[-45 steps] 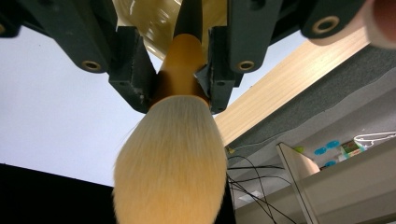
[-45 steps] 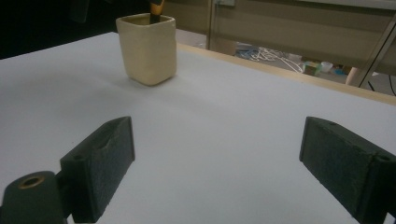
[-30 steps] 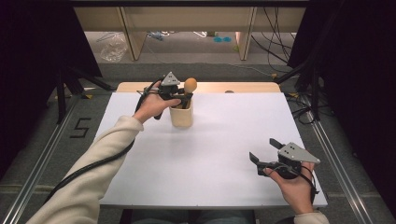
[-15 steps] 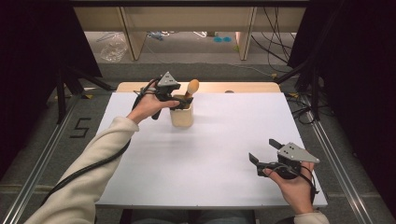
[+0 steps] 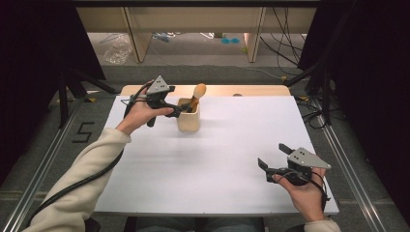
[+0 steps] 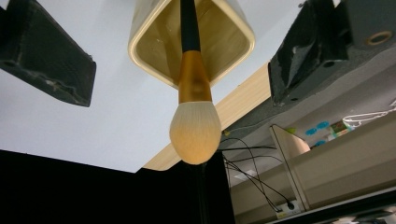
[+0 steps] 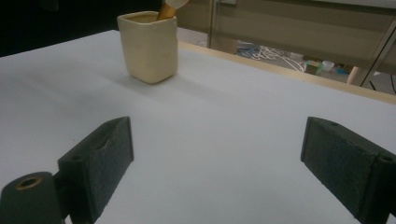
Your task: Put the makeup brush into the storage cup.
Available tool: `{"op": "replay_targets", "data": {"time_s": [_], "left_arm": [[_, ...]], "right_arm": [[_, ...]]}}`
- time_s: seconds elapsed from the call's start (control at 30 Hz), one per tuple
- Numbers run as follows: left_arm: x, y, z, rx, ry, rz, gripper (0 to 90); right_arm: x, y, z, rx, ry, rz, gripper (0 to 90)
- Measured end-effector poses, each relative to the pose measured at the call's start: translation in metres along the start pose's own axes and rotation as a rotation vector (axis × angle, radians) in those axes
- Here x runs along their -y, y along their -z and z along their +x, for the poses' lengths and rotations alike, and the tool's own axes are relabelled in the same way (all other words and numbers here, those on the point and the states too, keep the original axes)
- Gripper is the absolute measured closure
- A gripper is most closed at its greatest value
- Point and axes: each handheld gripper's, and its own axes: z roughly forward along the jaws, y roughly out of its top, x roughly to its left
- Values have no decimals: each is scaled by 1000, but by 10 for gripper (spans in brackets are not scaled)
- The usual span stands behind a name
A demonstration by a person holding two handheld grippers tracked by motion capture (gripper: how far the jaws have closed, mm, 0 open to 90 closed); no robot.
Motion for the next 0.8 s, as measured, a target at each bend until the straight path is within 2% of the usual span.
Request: {"op": "replay_targets", "data": {"time_s": [0.4, 0.47, 0.57, 0.63, 0.67, 0.8], "left_arm": [[2, 41, -11, -28, 2, -73, 65], [3, 49, -15, -28, 18, -85, 65], [5, 56, -21, -27, 14, -102, 64], [8, 61, -25, -23, 26, -107, 64], [9, 64, -27, -20, 38, -115, 64], [16, 76, -33, -25, 42, -128, 64]], "right_arm": [[0, 0, -1, 9, -6, -10, 105], [0, 0, -1, 10, -7, -10, 105], [0, 0, 0, 11, -7, -11, 105], [-1, 1, 0, 10, -8, 0, 105], [0, 0, 0, 5, -12, -15, 105], [0, 0, -1, 14, -9, -20, 105]]}}
